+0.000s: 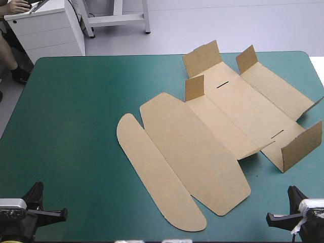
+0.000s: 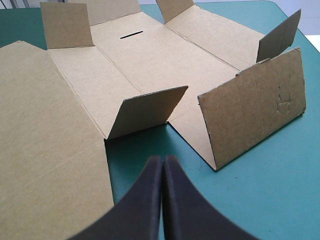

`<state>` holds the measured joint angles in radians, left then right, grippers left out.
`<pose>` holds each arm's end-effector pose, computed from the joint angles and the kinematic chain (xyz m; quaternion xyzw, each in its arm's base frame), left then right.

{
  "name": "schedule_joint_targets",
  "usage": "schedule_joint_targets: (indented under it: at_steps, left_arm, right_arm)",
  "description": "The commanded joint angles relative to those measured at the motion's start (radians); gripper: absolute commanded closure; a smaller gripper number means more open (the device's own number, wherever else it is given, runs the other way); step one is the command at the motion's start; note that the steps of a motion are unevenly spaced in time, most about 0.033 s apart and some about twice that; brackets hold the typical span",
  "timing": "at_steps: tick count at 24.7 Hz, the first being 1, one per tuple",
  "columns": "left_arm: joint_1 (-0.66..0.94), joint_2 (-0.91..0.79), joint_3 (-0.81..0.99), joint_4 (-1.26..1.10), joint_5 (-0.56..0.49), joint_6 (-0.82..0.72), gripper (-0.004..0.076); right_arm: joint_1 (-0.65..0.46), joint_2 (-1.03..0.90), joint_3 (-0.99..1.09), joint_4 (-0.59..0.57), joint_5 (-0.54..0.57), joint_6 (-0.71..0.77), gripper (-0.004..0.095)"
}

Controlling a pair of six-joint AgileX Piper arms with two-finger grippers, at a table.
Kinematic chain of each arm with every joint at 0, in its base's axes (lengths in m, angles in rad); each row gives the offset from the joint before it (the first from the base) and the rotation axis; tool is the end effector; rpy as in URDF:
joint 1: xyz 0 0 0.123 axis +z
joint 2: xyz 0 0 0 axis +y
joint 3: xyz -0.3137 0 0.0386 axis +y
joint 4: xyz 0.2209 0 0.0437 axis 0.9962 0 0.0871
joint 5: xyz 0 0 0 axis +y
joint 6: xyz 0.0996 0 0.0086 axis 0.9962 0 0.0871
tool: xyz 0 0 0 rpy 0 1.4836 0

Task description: Fold the box

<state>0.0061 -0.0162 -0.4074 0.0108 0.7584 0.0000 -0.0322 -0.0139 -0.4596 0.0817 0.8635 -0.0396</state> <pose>-0.0340 0.0005 0.2626 -0.0016 0.7890 0.0072 0.6143 -0.0421 0.0076 0.2672 0.0000 0.8050 0.0195 0.5930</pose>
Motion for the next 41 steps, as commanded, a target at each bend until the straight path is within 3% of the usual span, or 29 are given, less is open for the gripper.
schedule_joint_targets:
  at_steps: [1, 18, 23, 27, 30, 33, 37, 41]
  left_arm:
    - [-0.005, -0.014, -0.025, -0.003, -0.077, -0.008, 0.0734]
    - [-0.005, -0.014, -0.025, -0.003, -0.077, -0.008, 0.0734]
    - [-0.005, -0.014, -0.025, -0.003, -0.077, -0.008, 0.0734]
    - [-0.005, -0.014, -0.025, -0.003, -0.077, -0.008, 0.0734]
    - [-0.005, -0.014, -0.025, -0.003, -0.077, -0.008, 0.0734]
    - [-0.005, -0.014, -0.025, -0.003, -0.077, -0.008, 0.0734]
    - [-0.005, -0.014, -0.025, -0.003, -0.077, -0.008, 0.0734]
    - [-0.005, -0.014, -0.025, -0.003, -0.077, -0.008, 0.0734]
  right_arm:
    - [0.0, -0.022, -0.023, -0.001, -0.081, -0.009, 0.0928]
    - [0.0, -0.022, -0.023, 0.002, -0.081, -0.009, 0.0926]
    - [0.0, -0.022, -0.023, 0.002, -0.081, -0.009, 0.0868]
    - [0.0, -0.022, -0.023, 0.002, -0.081, -0.009, 0.0702]
    - [0.0, -0.022, -0.023, 0.002, -0.081, -0.009, 0.0406]
    - [0.0, -0.022, -0.023, 0.0, -0.081, -0.007, 0.0239]
    - [0.0, -0.022, -0.023, -0.004, -0.081, 0.019, 0.022]
    - [0.0, 0.0, -0.034, -0.009, -0.086, 0.215, 0.022]
